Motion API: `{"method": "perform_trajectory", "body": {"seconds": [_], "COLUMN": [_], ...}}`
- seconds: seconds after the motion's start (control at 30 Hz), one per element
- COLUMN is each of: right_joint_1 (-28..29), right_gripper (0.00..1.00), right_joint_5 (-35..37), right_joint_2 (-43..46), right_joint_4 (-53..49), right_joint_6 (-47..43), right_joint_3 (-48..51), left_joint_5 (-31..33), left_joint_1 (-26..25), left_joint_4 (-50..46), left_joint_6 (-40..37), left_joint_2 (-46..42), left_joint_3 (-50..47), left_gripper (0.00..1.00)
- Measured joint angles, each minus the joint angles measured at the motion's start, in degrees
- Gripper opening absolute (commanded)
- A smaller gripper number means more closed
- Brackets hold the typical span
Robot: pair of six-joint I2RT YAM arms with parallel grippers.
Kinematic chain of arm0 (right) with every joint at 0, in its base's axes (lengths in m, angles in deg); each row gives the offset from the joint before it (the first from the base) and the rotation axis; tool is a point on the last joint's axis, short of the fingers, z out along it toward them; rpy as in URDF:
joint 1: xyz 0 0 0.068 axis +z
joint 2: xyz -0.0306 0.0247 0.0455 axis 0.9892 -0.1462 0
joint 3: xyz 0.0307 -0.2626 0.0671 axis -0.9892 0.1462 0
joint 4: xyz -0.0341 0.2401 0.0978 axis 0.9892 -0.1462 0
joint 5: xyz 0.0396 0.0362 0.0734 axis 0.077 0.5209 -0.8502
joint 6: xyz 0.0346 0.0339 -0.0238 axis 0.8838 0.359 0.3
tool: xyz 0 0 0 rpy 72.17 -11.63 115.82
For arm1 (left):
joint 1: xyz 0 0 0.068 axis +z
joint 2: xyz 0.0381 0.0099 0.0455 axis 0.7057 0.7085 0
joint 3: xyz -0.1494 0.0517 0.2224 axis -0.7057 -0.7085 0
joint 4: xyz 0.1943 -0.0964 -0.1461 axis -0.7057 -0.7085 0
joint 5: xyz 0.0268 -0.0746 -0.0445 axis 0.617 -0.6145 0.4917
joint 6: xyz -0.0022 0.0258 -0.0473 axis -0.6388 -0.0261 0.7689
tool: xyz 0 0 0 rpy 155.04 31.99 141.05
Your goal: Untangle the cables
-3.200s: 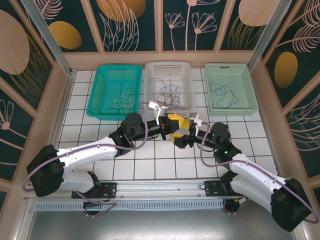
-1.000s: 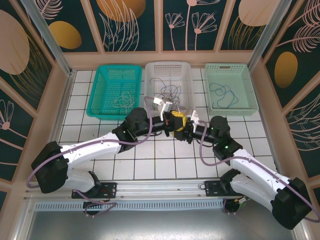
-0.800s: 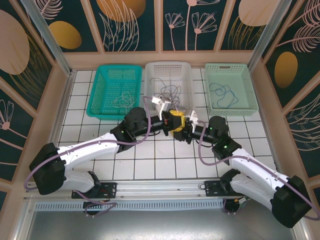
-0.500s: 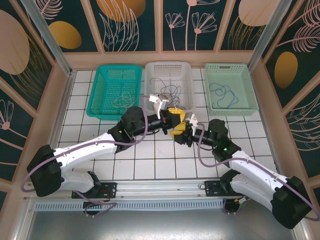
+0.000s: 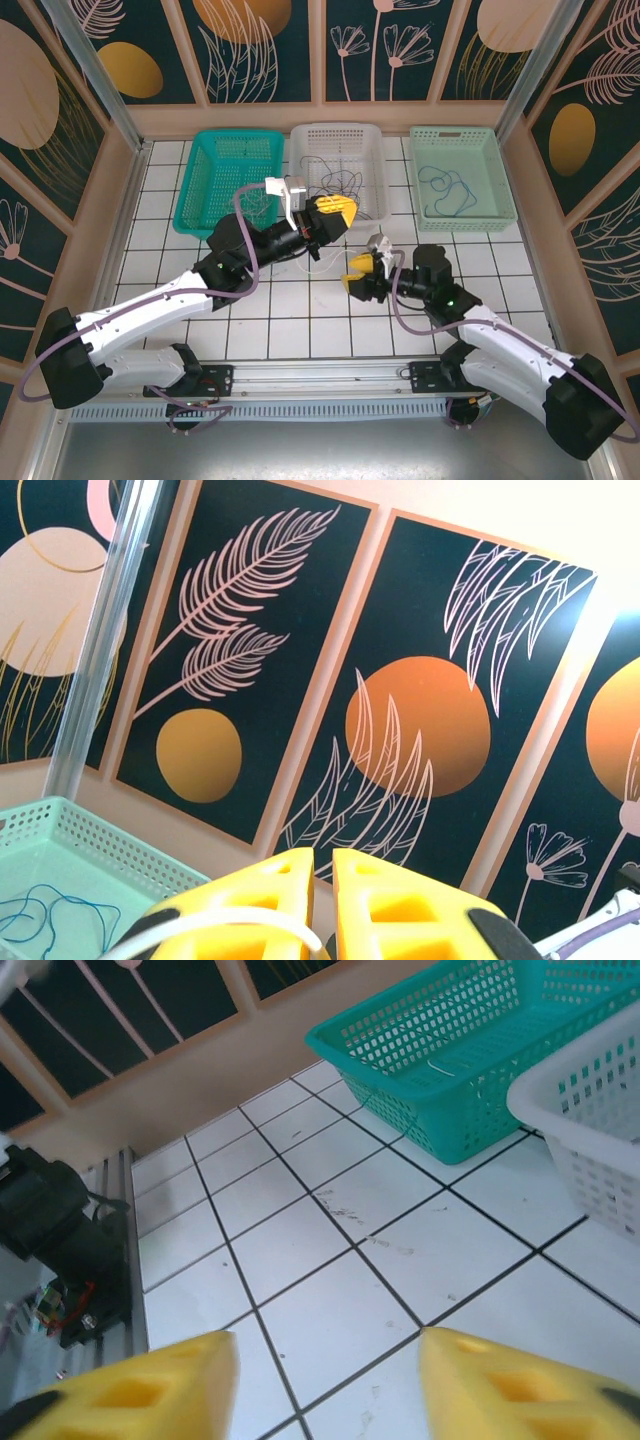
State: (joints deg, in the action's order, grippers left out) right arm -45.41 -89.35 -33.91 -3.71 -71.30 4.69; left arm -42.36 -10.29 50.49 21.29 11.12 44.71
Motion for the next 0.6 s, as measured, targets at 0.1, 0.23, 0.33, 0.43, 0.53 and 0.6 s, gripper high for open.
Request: {"method": "perform_trajectory", "body": {"seconds": [0.1, 0.23, 0.33, 0.43, 0.53, 0.6], "right_joint_1": [0.04, 0.09, 0.09, 0.09, 0.52, 1.16], "right_gripper": [0.73, 0.72, 0.72, 0.72, 0.71, 0.71], "right_joint_5": [1.66, 4.35, 6.73, 7.89, 9.18, 10.14], "right_joint_2": [3.48, 8.31, 9.94, 9.97, 9.46, 8.52], "right_joint_4": [-0.42, -1.86, -2.99, -2.54, 0.22, 2.12], "right_joint_6": [0.66, 2.69, 5.01, 7.85, 11.1, 12.57], "right_joint_3": [0.07, -0.2, -1.44, -2.99, -3.34, -3.39], "left_joint_5": [1.16, 4.48, 6.69, 8.24, 9.75, 10.84], "left_joint_1": [0.0, 0.0, 0.0, 0.0, 0.0, 0.0], "left_joint_4": [-0.2, -1.2, -1.77, -1.75, -1.73, -1.73], "left_joint_6": [-0.02, 0.0, 0.09, 0.61, 1.64, 2.27], "left_joint_2": [0.0, 0.0, 0.15, 1.18, 2.93, 3.98], "left_joint_3": [-0.02, -0.02, -0.02, -0.02, -0.02, -0.02], "left_gripper": [0.14, 0.15, 0.15, 0.14, 0.13, 0.13]}}
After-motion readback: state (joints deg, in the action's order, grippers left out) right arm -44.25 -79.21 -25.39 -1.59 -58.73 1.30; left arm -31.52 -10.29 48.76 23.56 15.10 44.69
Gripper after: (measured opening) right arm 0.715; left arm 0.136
